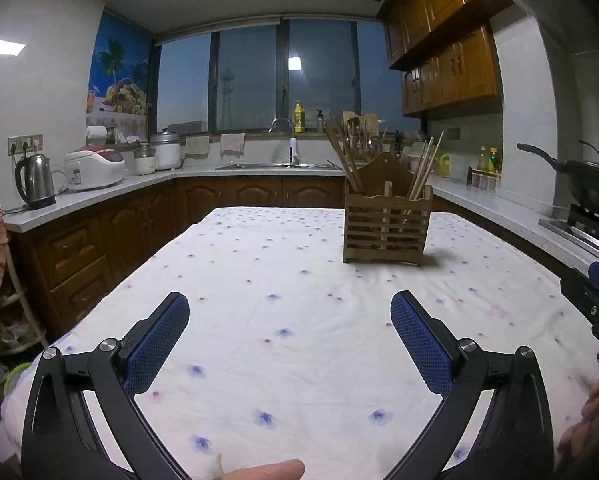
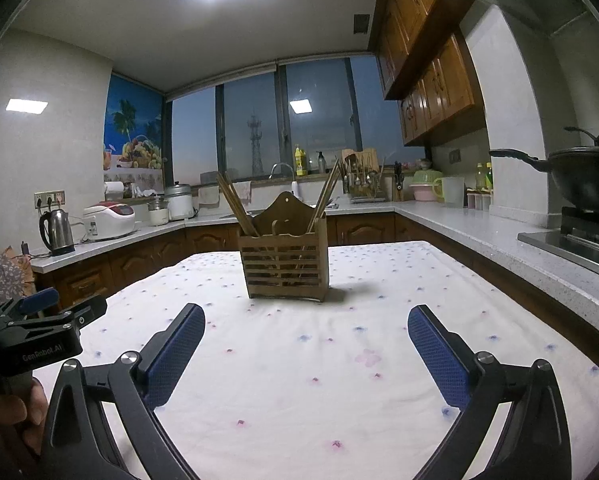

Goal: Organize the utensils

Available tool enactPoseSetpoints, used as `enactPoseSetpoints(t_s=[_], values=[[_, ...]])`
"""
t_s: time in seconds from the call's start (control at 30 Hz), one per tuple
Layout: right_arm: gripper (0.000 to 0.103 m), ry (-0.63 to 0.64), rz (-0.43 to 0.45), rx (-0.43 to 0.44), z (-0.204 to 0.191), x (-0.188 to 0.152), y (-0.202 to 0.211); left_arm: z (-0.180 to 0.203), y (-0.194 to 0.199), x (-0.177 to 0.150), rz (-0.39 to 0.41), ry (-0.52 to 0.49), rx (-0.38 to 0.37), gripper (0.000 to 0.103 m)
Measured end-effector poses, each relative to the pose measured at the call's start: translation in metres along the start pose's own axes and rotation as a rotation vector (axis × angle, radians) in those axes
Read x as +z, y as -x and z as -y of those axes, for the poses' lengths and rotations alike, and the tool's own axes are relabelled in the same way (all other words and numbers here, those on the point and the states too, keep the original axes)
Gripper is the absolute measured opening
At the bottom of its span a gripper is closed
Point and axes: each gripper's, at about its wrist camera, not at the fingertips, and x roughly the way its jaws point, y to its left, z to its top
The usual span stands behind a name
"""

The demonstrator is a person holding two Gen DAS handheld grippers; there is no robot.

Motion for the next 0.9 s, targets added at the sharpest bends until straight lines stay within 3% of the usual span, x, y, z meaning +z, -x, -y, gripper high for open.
enactPoseSetpoints(t_s=[0.9], values=[[0.102, -0.008, -0.012, 0.009, -0.0022, -0.0025, 0.001, 0.0008, 0.0006, 0.0009, -0.002, -0.006, 0.001, 0.103]])
